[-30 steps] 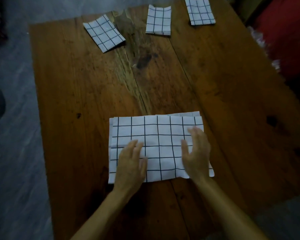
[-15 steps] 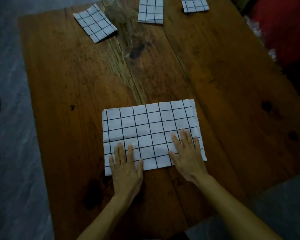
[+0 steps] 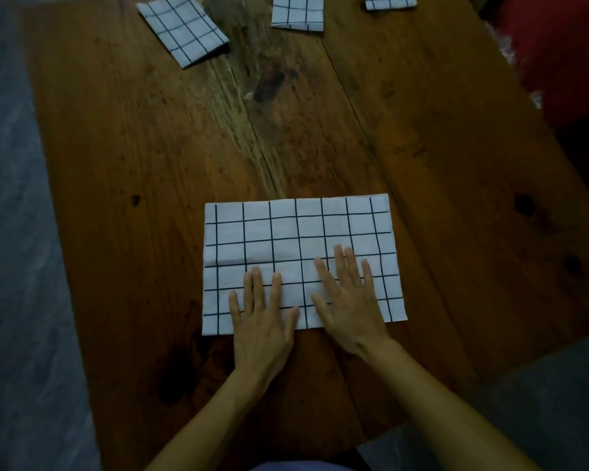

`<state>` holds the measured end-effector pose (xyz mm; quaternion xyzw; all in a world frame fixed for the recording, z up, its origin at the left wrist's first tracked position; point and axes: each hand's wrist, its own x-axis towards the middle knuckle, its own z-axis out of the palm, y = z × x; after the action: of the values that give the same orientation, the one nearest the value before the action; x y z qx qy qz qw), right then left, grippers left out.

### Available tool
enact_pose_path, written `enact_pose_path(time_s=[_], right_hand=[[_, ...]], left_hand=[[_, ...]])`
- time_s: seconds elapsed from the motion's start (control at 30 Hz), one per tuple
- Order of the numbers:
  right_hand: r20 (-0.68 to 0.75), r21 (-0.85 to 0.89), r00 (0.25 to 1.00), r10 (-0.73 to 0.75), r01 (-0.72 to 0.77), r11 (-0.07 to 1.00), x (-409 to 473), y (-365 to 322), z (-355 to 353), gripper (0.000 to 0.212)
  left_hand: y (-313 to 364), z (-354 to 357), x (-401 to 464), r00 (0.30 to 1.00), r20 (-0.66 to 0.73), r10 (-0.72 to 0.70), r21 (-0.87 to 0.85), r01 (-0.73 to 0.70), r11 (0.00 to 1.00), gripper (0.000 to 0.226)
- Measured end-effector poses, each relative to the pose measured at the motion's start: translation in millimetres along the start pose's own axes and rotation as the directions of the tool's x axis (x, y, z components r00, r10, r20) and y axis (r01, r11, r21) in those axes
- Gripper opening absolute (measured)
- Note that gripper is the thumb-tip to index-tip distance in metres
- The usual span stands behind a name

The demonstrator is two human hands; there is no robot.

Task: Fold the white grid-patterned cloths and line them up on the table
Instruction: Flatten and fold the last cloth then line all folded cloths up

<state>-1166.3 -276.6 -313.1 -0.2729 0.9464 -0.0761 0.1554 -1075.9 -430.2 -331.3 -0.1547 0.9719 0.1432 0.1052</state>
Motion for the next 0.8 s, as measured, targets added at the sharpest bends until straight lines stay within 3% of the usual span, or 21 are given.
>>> enact_pose_path(time_s=[0.07, 0.3, 0.5, 0.67, 0.8], right_hand=[[0.018, -0.011, 1.000, -0.023, 0.023, 1.000, 1, -3, 7, 0.062], [0.030, -0.043, 0.992, 0.120, -0.119, 0.992, -16, 8, 12, 0.066], [0.012, -0.015, 0.991, -0.133, 0.133, 0.991, -4, -27, 17, 0.059], [0.046, 0.021, 0.991, 0.126, -0.127, 0.992, -25, 1, 18, 0.061], [-0.003, 0.054, 0.968, 0.251, -0.251, 0.967, -36, 9, 13, 0.057]], left_hand=[[0, 1, -1, 1.000, -0.005, -0.008, 0.009, 0.008, 1.000, 0.068], [-3, 1, -3, 1.000, -0.026, -0.012, 0.005, 0.012, 1.000, 0.068], [-3, 5, -5, 0.998, -0.032, 0.050, 0.000, -0.050, 0.999, 0.066], [-25, 1, -8, 0.998, -0.035, -0.043, 0.026, 0.044, 0.999, 0.066], [-20, -2, -8, 0.999, -0.028, -0.017, 0.035, 0.018, 0.999, 0.066]])
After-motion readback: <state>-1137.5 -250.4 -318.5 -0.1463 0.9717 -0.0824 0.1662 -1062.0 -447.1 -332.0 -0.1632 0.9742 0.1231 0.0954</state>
